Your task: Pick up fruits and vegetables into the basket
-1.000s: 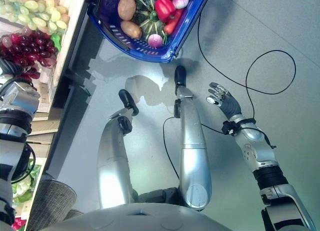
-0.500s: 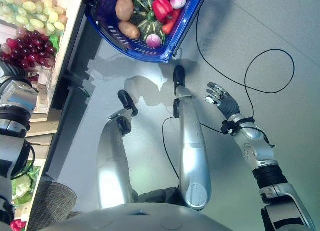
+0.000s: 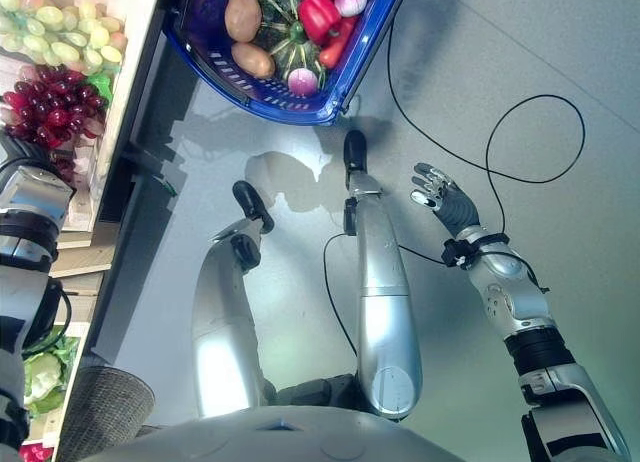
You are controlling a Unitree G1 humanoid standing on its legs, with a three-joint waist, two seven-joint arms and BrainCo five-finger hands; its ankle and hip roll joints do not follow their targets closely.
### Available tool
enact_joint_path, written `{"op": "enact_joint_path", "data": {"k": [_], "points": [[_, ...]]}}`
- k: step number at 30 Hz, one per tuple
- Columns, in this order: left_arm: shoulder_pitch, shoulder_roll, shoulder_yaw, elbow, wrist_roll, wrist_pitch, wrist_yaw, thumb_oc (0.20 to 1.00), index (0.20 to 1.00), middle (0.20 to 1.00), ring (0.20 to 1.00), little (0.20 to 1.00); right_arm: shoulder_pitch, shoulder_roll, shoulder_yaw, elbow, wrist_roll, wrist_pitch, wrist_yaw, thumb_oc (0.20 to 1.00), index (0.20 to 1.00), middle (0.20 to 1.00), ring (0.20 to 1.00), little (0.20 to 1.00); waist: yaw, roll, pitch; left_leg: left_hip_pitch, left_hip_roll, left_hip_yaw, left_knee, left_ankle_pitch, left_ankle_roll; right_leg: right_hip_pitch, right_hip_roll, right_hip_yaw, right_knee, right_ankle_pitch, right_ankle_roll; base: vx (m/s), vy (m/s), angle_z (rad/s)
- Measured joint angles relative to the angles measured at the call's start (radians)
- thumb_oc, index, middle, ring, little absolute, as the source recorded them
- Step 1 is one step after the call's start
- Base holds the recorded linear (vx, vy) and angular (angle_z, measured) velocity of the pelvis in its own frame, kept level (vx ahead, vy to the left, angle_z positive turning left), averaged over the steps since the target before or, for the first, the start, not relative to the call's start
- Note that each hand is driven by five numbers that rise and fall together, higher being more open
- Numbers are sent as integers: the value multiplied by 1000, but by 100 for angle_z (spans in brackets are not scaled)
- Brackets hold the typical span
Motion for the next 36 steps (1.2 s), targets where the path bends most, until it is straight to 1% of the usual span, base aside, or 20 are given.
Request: {"op": "enact_joint_path", "data": {"k": [3,5,8,11,12,13,14,17,19,23,26,28,30,31,33,34,35,36], "points": [[10,-7,-8,0,-15,-6,11,200,200,200,200,200,-7,0,5,0,0,-2,0,1000,1000,1000,1000,1000,2,0,0,-1,0,-1,2,0,0,0,-1,-1,1,0,0,0,0,0],[20,-9,-7,-1,-27,-28,12,200,200,200,200,200,-7,0,9,0,0,-3,0,1000,1000,1000,1000,1000,2,0,0,0,0,-2,4,0,0,2,-1,-2,2,0,0,0,0,0],[31,-14,9,-9,-64,-73,2,200,200,200,200,200,-7,0,23,0,0,-4,0,1000,1000,1000,1000,1000,3,0,0,7,0,-4,8,0,0,11,-3,-3,5,0,0,0,0,0],[62,-28,42,-24,-128,-139,-49,200,200,200,200,200,-6,1,26,0,0,-5,1,1000,1000,1000,1000,1000,4,-1,0,36,0,-4,7,-2,3,40,-4,-4,2,0,0,0,0,0],[80,-36,69,-40,-157,-166,-77,200,200,200,200,200,-4,2,26,-1,-1,-5,1,1000,1000,1000,1000,1000,6,-1,0,50,-2,-4,2,-1,3,55,-5,-4,-1,0,0,0,0,0],[87,-39,74,-47,-167,-177,-88,200,200,200,200,200,-2,3,26,-1,-1,-5,1,1000,1000,1000,1000,1000,7,-1,0,58,-2,-3,-1,-1,3,62,-5,-4,-2,0,0,0,0,0],[112,-44,76,-70,-192,-213,-119,200,200,200,200,200,4,5,27,-5,-2,-5,2,1000,1000,1000,1000,1000,9,-1,0,77,-3,-2,-8,-1,4,79,-6,-3,-5,-1,1,0,0,0],[180,-45,113,-146,-235,-293,-189,200,200,200,200,200,30,8,19,-38,-3,-6,3,1000,1000,1000,1000,1000,11,-2,-1,119,-12,7,-43,11,7,105,-14,-1,-19,-2,2,-18,30,6],[217,-46,118,-186,-250,-328,-222,200,200,200,200,200,40,14,19,-47,-5,-5,7,1000,1000,1000,1000,1000,13,-2,-1,147,-17,10,-60,17,7,130,-19,-2,-23,-3,4,-15,32,5],[319,-73,142,-356,-256,-420,-287,200,200,200,200,200,69,45,17,-70,-56,-4,12,1000,1000,1000,1000,1000,47,-1,0,235,-26,22,-97,18,6,211,-23,-3,-43,-10,13,-3,-3,1],[370,-101,145,-464,-255,-462,-326,200,200,200,200,200,70,63,18,-93,-71,-4,12,1000,1000,1000,1000,1000,63,-1,0,292,-35,26,-127,24,6,263,-31,-5,-58,-14,17,-11,-29,6],[397,-109,146,-520,-255,-477,-353,200,200,200,200,200,64,73,18,-110,-85,-5,4,1000,1000,1000,1000,1000,73,0,1,318,-40,22,-138,27,5,290,-35,-10,-63,-17,20,-1,-34,8],[420,-120,152,-578,-254,-477,-386,200,200,200,200,200,60,81,22,-124,-153,-5,-40,1000,1000,1000,1000,1000,86,1,1,351,-48,22,-154,30,5,318,-41,-11,-65,-18,21,0,-31,7],[442,-121,156,-627,-254,-477,-411,200,200,200,200,200,53,79,24,-133,-233,-5,-91,1000,1000,1000,1000,1000,93,3,2,377,-48,24,-164,31,5,344,-40,-12,-73,-18,21,0,0,0],[462,-121,159,-679,-253,-477,-434,200,200,200,200,200,48,73,21,-151,-310,-9,-153,1000,1000,1000,1000,1000,102,3,2,407,-50,25,-174,31,5,371,-41,-12,-78,-20,24,0,0,0],[474,-120,167,-716,-253,-476,-444,200,200,200,200,200,39,62,20,-169,-369,-14,-202,1000,1000,1000,1000,1000,109,5,3,425,-50,27,-179,31,6,390,-41,-12,-86,-20,25,0,0,0],[478,-119,172,-728,-252,-474,-449,200,200,200,200,200,33,57,20,-175,-391,-14,-217,1000,1000,1000,1000,1000,110,5,3,430,-50,27,-181,31,6,395,-41,-12,-90,-21,26,7,4,-3],[491,-118,190,-764,-251,-473,-454,200,200,200,200,200,18,37,15,-210,-445,-15,-255,1000,1000,1000,1000,1000,111,8,4,438,-51,30,-185,32,7,402,-42,-12,-93,-20,26,0,0,0]]}}
